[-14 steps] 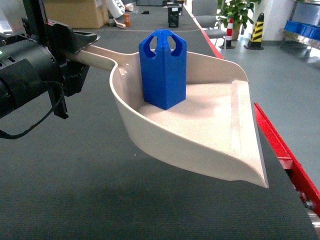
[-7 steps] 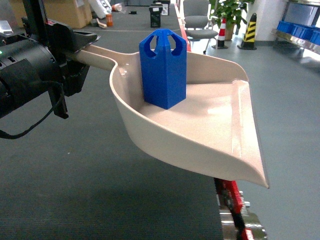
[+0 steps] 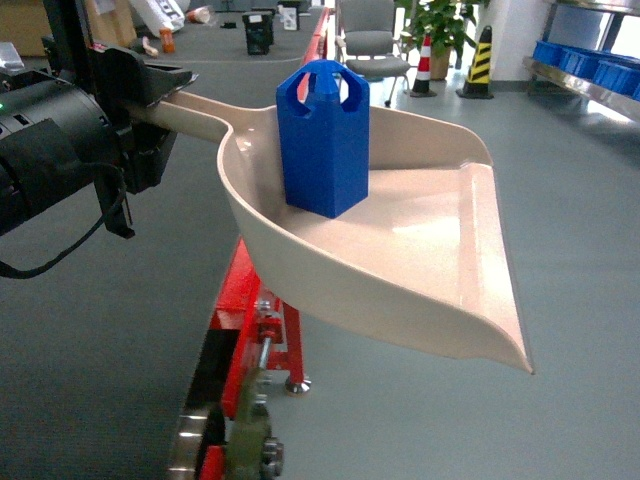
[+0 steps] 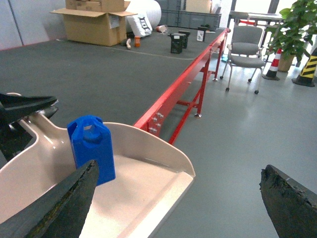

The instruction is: Place part in tray to right shelf

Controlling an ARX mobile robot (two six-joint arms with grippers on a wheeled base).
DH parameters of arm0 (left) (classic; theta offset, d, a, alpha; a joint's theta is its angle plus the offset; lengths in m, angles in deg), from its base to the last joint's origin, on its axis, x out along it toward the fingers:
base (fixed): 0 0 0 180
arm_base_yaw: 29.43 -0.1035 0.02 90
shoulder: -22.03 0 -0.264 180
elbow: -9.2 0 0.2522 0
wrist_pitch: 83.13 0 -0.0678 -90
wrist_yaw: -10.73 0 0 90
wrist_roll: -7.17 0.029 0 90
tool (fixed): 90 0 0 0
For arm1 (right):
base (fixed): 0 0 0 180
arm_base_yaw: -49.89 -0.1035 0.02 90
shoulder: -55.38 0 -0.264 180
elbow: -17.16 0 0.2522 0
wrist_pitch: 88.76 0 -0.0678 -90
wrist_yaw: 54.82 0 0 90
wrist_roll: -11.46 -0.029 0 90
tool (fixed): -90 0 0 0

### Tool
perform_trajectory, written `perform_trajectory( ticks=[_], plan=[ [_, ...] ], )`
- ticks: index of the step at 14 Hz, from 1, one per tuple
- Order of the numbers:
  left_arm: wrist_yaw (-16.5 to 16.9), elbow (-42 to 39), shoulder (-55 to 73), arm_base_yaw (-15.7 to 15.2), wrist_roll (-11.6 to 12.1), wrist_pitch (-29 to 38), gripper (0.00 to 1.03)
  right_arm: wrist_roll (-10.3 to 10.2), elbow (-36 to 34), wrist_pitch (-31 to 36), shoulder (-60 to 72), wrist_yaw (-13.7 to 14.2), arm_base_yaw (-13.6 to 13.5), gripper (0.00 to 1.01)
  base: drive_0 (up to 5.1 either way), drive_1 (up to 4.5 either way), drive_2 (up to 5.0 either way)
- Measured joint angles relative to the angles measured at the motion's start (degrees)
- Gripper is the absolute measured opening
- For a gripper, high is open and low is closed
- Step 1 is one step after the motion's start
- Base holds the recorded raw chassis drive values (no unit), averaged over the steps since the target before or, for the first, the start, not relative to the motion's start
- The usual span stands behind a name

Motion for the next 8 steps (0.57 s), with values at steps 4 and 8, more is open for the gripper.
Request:
perform_trajectory(
  ticks=[4, 8],
  plan=[
    [0.0, 0.0, 0.0, 0.0, 0.0, -0.2, 0.14, 0.0, 0.0, 0.1, 0.0, 0.0, 0.0, 0.98, 5.0, -2.41, -2.4],
    [0.0, 0.0, 0.0, 0.1, 0.0, 0.2, 0.14, 0.0, 0.0, 0.1, 0.0, 0.0, 0.0, 0.98, 5.0, -2.50, -2.5]
  ],
)
